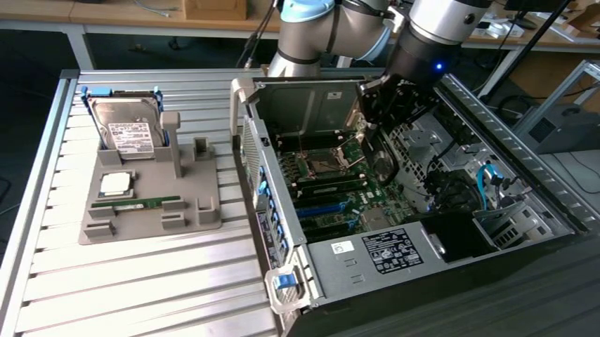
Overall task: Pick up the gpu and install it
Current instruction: 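Pick up the gpu and move the gpu toward the slot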
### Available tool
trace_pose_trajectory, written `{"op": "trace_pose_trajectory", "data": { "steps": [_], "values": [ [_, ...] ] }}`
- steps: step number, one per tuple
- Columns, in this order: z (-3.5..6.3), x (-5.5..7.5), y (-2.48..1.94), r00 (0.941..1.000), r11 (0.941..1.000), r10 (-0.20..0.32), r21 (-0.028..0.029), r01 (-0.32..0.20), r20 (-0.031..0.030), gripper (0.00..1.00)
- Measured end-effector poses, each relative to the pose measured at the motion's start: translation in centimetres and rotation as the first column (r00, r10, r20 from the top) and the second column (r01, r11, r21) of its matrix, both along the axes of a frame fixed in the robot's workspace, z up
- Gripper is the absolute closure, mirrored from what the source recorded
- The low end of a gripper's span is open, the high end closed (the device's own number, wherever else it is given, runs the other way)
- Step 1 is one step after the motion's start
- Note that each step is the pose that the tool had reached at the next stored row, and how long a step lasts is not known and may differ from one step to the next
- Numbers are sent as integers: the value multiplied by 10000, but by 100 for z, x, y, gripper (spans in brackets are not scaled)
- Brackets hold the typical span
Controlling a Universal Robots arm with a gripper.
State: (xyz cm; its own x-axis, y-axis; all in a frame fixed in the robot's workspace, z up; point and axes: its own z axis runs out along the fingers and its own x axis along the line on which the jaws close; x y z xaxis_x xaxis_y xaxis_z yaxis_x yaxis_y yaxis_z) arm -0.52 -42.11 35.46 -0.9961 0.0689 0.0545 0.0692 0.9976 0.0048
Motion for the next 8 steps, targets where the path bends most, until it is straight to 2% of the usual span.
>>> {"op": "trace_pose_trajectory", "data": {
  "steps": [8],
  "values": [
    [-37,0,0,10000,10000,0,-1,0,0,73]
  ]
}}
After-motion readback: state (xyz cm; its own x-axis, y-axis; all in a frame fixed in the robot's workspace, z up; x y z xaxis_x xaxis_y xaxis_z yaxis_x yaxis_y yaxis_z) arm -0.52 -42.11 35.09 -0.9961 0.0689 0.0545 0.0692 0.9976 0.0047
